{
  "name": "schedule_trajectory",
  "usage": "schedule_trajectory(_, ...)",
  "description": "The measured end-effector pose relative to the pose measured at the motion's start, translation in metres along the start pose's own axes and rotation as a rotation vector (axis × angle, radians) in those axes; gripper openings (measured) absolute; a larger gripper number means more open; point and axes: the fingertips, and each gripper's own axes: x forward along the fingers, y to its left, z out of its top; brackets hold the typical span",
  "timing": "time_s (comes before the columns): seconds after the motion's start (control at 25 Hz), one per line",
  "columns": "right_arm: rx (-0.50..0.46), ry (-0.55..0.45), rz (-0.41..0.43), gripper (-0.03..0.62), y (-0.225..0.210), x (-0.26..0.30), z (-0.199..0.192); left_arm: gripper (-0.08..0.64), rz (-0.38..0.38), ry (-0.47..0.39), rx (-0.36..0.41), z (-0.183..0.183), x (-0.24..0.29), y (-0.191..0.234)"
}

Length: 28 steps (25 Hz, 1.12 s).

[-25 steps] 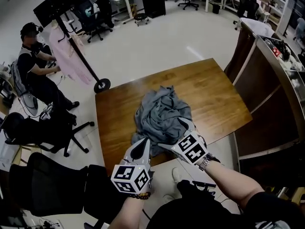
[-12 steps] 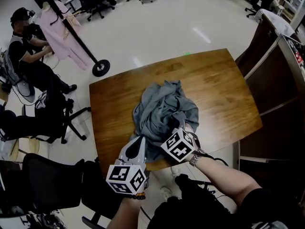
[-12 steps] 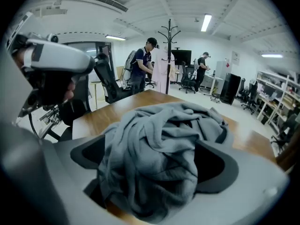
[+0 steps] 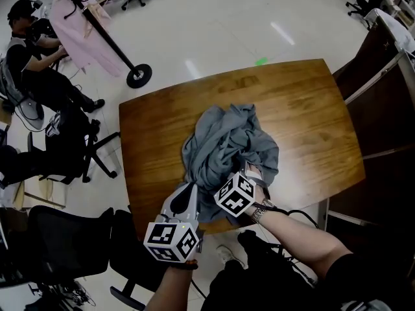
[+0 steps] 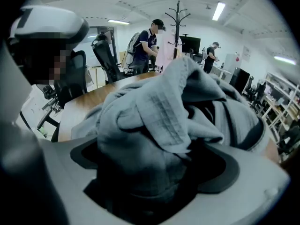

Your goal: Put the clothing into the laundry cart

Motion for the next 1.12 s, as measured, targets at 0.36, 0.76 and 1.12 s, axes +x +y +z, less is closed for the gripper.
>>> schedule_trajectory(0.36,0.05,0.031,0.03,0.566,-0.002,0.028,-0.012,0.002,0.018,0.024,-0.02,-0.015,0.019,0.021)
schedule_trajectory(0.76,0.102,0.009,0.02,0.359,-0.005,0.016,-0.009,0.002,0.02,0.021,-0.017,-0.011,0.009,0.012)
schedule_trajectory(1.12,0.118,-0.024,0.015,0.223,-0.003,-0.006,-0.008,0.002,0.021,0.007,-0.002,-0.003,-0.003,-0.004)
